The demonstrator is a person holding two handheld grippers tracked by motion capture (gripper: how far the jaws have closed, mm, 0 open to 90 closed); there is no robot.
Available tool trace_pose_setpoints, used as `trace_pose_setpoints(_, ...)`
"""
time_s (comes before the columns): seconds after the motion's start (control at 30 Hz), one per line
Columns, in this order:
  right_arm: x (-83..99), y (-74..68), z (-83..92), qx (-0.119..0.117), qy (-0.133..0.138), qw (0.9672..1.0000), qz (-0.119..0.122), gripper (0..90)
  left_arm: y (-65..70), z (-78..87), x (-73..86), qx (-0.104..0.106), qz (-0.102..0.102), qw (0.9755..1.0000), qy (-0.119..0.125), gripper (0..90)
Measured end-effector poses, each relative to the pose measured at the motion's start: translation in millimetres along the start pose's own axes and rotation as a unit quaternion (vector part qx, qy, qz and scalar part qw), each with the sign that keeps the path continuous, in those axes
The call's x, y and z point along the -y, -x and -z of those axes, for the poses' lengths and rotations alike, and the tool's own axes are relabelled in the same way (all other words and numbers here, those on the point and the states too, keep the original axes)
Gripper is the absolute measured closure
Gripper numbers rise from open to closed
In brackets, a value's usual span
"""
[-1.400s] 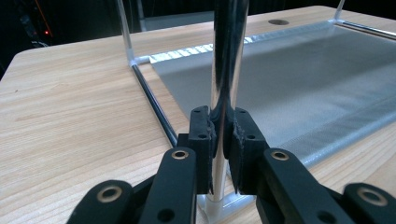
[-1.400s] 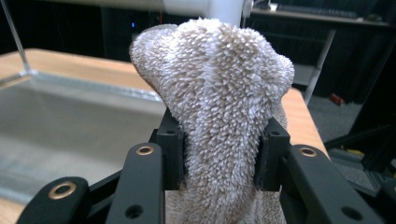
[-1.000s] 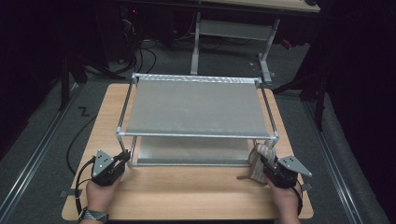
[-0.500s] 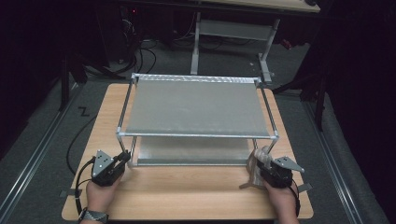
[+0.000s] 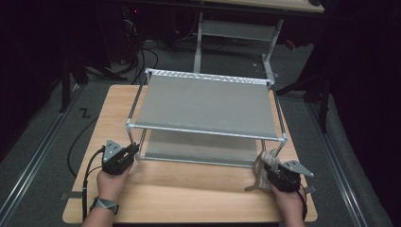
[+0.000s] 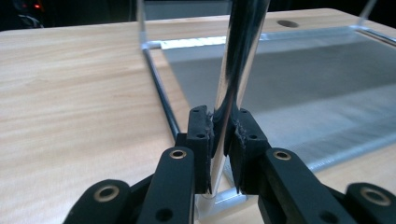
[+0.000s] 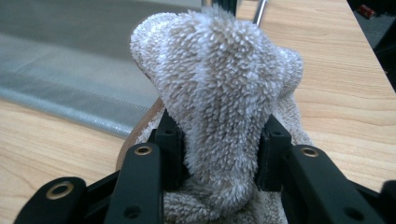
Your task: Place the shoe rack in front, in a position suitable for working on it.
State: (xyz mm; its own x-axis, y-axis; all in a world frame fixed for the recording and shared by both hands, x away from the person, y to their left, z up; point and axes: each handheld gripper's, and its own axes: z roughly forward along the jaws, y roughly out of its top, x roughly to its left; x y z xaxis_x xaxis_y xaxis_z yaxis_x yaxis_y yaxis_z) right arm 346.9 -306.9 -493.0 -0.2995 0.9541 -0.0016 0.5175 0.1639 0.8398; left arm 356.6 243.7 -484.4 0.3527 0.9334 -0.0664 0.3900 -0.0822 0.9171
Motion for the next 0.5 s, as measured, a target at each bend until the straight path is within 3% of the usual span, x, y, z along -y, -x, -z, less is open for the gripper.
trace_pose_setpoints(0.13,1.8,2.2,2.6,-0.005,0.000,1.0000,-0.001,61.3,-2.2,-19.3,-7.9,-0.012,-0.002,0.9999,0.003,79.3)
trace_pose_setpoints(0.3,2.5,3.7,3.3,-0.010,0.002,0.9999,0.001,60.9,-6.1,-43.5,-18.4,-0.022,0.010,0.9997,0.003,79.0)
trace_pose_setpoints(0.4,2.6,4.5,3.3,-0.012,0.002,0.9999,0.003,60.7,-7.8,-47.1,-20.3,-0.022,0.018,0.9996,0.000,77.3)
trace_pose_setpoints(0.5,2.7,4.6,3.3,-0.012,0.003,0.9999,0.003,60.6,-7.0,-41.8,-16.0,-0.027,0.017,0.9995,-0.010,67.0)
